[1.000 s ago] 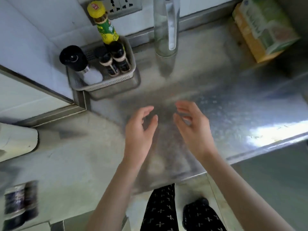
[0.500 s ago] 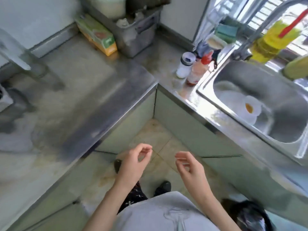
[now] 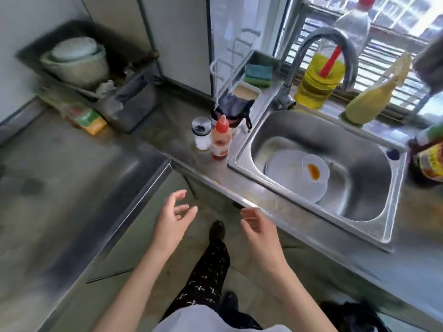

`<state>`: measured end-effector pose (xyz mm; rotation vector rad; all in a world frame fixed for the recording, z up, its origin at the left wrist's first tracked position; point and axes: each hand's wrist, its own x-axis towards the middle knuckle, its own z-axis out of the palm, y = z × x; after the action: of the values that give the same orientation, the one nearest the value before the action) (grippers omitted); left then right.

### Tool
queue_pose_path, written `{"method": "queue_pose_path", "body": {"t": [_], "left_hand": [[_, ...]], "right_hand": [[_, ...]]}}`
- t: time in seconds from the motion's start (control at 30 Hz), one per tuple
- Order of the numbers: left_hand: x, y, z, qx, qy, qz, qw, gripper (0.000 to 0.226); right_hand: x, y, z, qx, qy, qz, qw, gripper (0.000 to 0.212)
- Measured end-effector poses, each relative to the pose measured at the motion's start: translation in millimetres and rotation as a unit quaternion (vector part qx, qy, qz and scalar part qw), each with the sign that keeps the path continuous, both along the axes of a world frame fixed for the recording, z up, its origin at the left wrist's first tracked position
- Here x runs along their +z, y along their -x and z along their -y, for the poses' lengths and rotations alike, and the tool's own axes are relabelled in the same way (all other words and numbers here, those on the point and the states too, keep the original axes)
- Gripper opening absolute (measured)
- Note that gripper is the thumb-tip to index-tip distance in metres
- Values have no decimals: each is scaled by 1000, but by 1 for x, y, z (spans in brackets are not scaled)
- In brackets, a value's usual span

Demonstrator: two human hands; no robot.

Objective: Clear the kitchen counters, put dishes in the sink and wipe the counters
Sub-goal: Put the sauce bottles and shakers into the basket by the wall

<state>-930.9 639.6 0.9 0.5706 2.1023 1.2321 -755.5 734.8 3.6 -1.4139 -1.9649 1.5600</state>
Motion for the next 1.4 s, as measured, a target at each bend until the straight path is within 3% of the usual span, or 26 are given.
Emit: {"method": "queue_pose_path", "body": {"t": [0.1,0.3,0.37,0.47,0.67,0.87,1.0,1.1,1.4], "left_hand": [[-11,42,-51,-4,-1,-14,1000,51],[-36,102,-131,-11,9,3,1000,76],[-42,112,-148,-30,3,7,1000,82],[-47,122,-168,-58,-13,4,998,82],[-52,126,-177,-43,-32,-30,998,66],[-35,116,-136,35,-52,-11,998,68],[-9,103,-87,83,-87,4,993,72],[10,92,-41,127,-112,-10,986,55],[34,93,120,326,-124,-32,937,49]], "right_hand": [[-9,46,-45,20,-24,22,999,26],[-17,125,-112,15,-70,21,997,70],[-19,144,-126,22,-85,8,996,76],[-26,163,-136,37,-86,-10,996,74],[-26,167,-142,12,-73,-44,996,49],[-5,161,-126,1,-99,-81,992,37],[6,159,-97,43,-93,-89,991,46],[11,162,-69,119,-81,-96,985,44],[24,214,51,344,-87,-115,928,34]]}}
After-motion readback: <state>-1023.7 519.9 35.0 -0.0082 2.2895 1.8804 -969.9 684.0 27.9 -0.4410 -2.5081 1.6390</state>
